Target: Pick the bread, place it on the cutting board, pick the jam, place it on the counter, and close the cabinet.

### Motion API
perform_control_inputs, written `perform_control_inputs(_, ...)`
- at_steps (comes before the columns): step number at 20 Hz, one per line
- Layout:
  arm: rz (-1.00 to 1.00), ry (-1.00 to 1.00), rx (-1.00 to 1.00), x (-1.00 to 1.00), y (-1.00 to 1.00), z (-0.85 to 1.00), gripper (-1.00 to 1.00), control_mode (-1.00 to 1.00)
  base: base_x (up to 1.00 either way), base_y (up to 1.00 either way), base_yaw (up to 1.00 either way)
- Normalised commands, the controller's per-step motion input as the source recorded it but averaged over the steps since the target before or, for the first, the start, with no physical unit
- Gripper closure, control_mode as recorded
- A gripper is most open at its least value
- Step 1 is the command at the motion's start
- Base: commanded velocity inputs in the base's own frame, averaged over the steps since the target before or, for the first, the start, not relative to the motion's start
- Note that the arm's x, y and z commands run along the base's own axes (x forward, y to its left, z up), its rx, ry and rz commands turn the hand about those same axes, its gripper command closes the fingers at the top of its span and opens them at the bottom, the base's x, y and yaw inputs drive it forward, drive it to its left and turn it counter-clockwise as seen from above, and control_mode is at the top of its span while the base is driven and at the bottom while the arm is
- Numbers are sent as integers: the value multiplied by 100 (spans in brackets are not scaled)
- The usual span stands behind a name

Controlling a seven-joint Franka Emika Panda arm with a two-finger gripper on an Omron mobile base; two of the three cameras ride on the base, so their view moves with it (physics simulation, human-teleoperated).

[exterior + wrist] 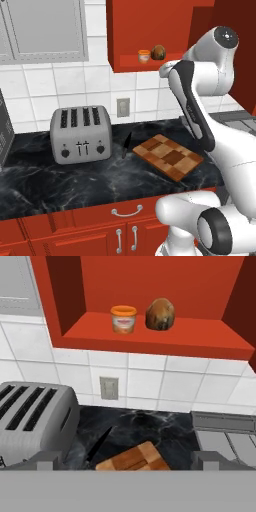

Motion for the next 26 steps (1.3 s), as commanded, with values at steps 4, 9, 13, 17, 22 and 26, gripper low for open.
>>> perform_control_inputs(4, 0, 0, 0, 36, 4, 0, -100, -100, 0, 0, 0)
perform_control_inputs(9, 0, 0, 0, 30, 1, 0, -100, -100, 0, 0, 0)
perform_control_inputs(13, 0, 0, 0, 33, 0, 0, -100, -100, 0, 0, 0)
perform_control_inputs(17, 0, 0, 0, 26, 0, 0, -100, -100, 0, 0, 0)
perform_control_inputs(22, 0, 0, 0, 21, 0, 0, -100, -100, 0, 0, 0)
perform_control_inputs(26, 0, 0, 0, 13, 5, 1, -100, -100, 0, 0, 0)
